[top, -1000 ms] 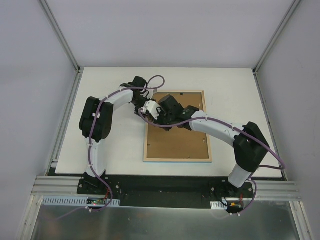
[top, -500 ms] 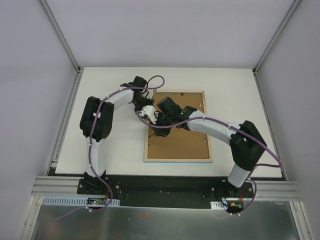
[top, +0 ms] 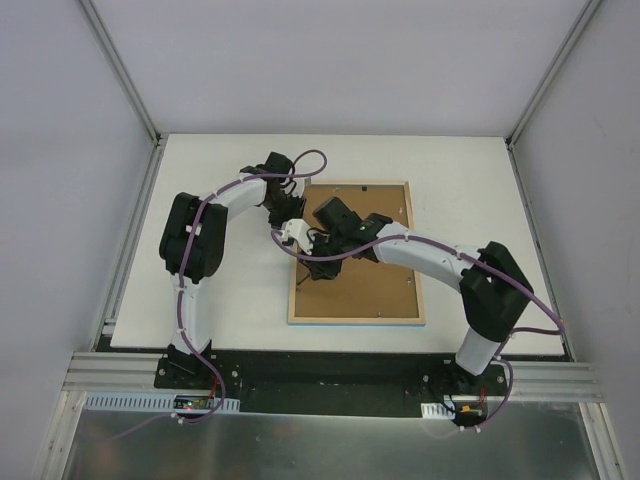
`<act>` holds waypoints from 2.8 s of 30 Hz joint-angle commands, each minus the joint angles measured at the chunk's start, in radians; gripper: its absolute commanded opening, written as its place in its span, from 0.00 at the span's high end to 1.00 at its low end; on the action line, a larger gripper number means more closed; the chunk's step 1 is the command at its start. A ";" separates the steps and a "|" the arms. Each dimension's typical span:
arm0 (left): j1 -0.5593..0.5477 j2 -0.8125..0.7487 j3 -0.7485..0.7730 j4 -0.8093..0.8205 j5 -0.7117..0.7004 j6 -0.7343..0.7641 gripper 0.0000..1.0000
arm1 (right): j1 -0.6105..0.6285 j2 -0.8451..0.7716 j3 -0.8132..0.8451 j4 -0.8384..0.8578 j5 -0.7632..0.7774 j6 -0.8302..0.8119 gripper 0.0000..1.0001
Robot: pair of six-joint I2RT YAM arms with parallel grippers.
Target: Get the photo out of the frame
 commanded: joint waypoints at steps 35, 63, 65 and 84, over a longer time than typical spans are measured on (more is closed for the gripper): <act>0.011 0.046 0.002 -0.004 -0.010 0.038 0.85 | 0.015 -0.005 0.032 -0.029 -0.059 -0.027 0.99; 0.011 0.051 0.004 -0.004 -0.002 0.038 0.88 | 0.022 -0.014 0.021 0.019 0.065 -0.032 0.99; 0.011 0.051 0.004 -0.004 -0.004 0.038 0.89 | 0.021 -0.016 0.020 0.023 0.078 -0.032 0.99; 0.011 0.046 0.001 -0.004 -0.001 0.038 0.92 | 0.022 -0.027 0.012 0.055 0.171 -0.029 0.99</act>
